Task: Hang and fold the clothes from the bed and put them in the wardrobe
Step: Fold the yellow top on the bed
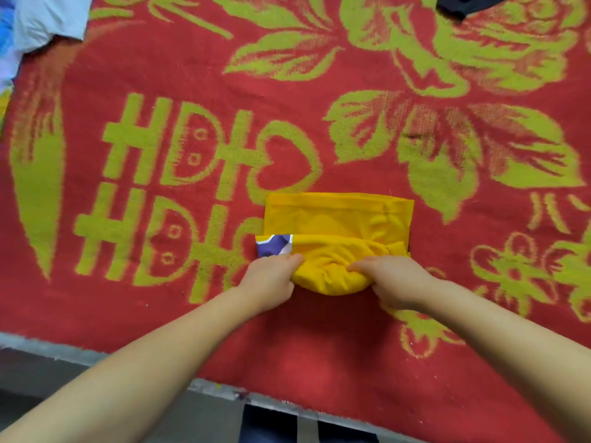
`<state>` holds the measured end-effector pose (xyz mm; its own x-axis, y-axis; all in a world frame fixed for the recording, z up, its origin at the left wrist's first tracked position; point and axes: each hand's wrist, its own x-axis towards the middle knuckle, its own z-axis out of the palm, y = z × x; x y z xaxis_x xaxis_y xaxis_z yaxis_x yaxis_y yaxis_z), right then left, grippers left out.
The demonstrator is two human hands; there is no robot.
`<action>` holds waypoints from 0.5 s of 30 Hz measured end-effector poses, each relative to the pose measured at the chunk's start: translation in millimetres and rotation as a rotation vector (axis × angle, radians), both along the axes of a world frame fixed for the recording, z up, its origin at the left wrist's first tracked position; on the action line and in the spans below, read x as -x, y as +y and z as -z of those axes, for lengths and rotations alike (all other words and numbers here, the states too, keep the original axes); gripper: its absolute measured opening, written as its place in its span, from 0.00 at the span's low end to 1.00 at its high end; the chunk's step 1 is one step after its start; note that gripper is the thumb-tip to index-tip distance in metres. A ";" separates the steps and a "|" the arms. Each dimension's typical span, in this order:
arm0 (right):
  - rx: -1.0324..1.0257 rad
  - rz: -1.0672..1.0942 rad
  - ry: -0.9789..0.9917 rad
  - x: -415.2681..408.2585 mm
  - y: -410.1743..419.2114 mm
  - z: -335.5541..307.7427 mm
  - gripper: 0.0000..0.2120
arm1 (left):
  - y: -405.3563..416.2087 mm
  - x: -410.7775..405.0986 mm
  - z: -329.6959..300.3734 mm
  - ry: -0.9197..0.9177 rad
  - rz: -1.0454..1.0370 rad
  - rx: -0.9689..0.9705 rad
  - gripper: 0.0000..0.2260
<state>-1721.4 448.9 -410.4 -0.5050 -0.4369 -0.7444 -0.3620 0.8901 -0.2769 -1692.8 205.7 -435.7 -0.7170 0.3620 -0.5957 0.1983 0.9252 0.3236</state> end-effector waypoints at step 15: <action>0.092 0.206 0.503 82.6 -19.0 1.3 0.34 | 24.0 87.2 7.2 0.381 0.062 -0.021 0.37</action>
